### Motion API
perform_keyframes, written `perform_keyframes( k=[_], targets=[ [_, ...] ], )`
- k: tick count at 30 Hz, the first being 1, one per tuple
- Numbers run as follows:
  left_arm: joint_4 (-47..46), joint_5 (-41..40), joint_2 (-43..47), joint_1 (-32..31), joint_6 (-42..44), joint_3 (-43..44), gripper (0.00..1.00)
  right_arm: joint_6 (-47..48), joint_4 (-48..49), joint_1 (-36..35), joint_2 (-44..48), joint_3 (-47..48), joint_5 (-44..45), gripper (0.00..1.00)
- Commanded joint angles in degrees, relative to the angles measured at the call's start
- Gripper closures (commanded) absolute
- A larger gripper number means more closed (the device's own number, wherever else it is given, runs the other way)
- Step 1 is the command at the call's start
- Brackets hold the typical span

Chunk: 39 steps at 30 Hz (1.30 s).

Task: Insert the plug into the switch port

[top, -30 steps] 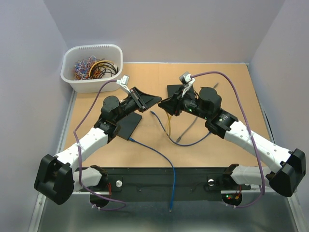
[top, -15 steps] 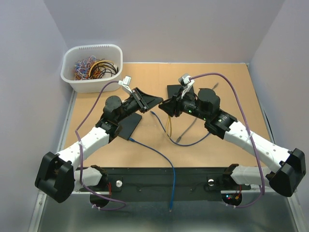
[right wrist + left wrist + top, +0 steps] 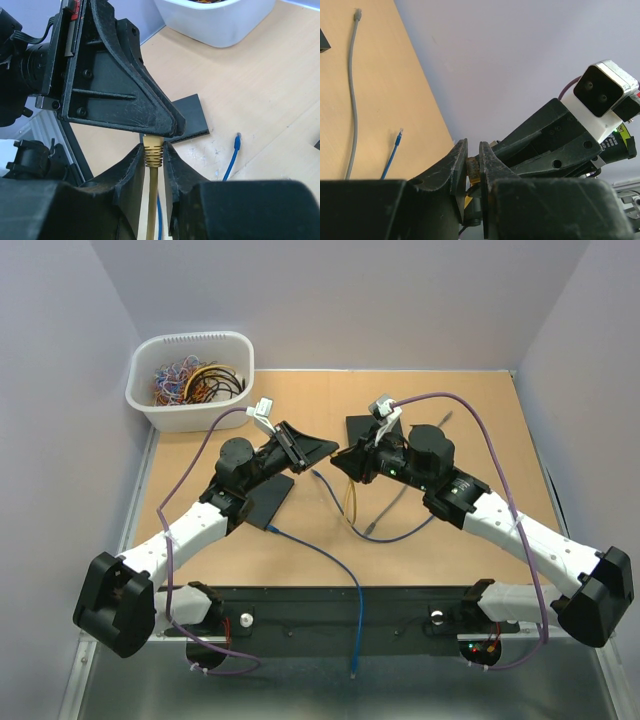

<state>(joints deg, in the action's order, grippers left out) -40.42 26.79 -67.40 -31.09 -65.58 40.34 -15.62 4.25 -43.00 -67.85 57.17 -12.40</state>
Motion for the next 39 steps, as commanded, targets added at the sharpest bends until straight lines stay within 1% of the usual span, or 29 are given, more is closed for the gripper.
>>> perform_keyframes(
  k=[1, 2, 3, 6, 11, 15, 20, 23, 24, 27, 29, 30, 31, 32, 33, 34, 35, 37, 39],
  targets=[
    [-2.99, 0.28, 0.51, -0.46, 0.89, 2.64, 1.00, 0.68, 1.64, -0.41, 1.41, 0.14, 1.15, 0.73],
    [-2.91, 0.37, 0.60, -0.46, 0.89, 2.55, 1.00, 0.59, 1.64, -0.41, 1.50, 0.05, 1.41, 0.73],
    [-2.82, 0.20, 0.60, -0.46, 0.98, 2.55, 1.00, 0.59, 1.64, -0.41, 1.76, -0.04, 1.59, 0.68],
    [-2.55, -0.07, 0.69, -0.46, 1.07, 2.38, 1.00, 0.59, 1.64, -0.41, 2.02, -0.13, 1.94, 0.61],
    [-2.47, 0.02, 0.51, -0.46, 1.16, 2.64, 1.00, 0.50, 1.64, -0.50, 2.03, -0.13, 2.21, 0.62],
    [-2.38, -0.24, 0.86, -0.37, 1.16, 2.38, 1.00, 0.50, 1.64, -0.50, 1.67, -0.04, 2.38, 0.72],
    [-2.20, -0.33, 1.04, -0.46, 1.25, 2.29, 1.00, 0.41, 1.64, -0.50, 1.15, -0.13, 1.86, 0.79],
    [-2.20, -0.33, 0.95, -0.46, 1.25, 2.38, 1.00, 0.50, 1.64, -0.41, 0.71, -0.30, 1.68, 0.87],
    [-2.29, -0.33, 1.04, -0.46, 1.33, 2.46, 1.00, 0.50, 1.64, -0.41, 0.79, -0.65, 1.77, 0.92],
    [-1.94, -0.33, 0.95, -0.46, 2.12, 2.29, 1.00, 0.59, 1.64, -0.50, 0.71, -0.92, 2.56, 1.00],
    [-0.98, -0.07, 1.04, -0.46, 4.04, 2.29, 0.84, 0.67, 1.55, -0.42, 0.71, -1.44, 3.34, 1.00],
    [-0.19, -0.41, 1.13, -0.46, 4.75, 2.46, 0.66, 0.59, 1.55, -0.41, 0.62, -1.79, 3.61, 1.00],
    [0.95, -0.85, 1.39, -0.37, 5.46, 2.47, 0.55, 0.59, 1.46, -0.50, 0.71, -1.97, 3.88, 1.00],
    [4.09, -2.34, 1.65, -0.20, 7.47, 2.55, 0.45, 0.67, 1.29, -0.42, 0.53, -2.15, 4.23, 0.99],
    [5.69, -3.22, 2.44, 0.41, 8.27, 2.64, 0.39, 0.76, 0.42, -0.41, 0.18, -1.97, 4.23, 0.99],
    [7.27, -4.01, 2.88, 0.85, 9.32, 2.64, 0.28, 1.29, -0.29, -0.50, -0.26, -1.62, 4.23, 0.99],
    [10.68, -4.72, 3.32, 1.38, 10.11, 2.64, 0.23, 1.64, -0.91, -0.50, -1.48, -0.92, 4.06, 1.00],
    [14.39, -6.74, 4.55, 3.92, 12.84, 2.38, 0.15, 2.34, -2.58, -0.41, -2.72, -0.13, 3.97, 1.00],
    [19.31, -8.58, 5.86, 6.03, 14.77, 2.12, 0.14, 2.61, -3.54, -0.50, -4.99, 1.10, 3.70, 1.00]
  ],
)
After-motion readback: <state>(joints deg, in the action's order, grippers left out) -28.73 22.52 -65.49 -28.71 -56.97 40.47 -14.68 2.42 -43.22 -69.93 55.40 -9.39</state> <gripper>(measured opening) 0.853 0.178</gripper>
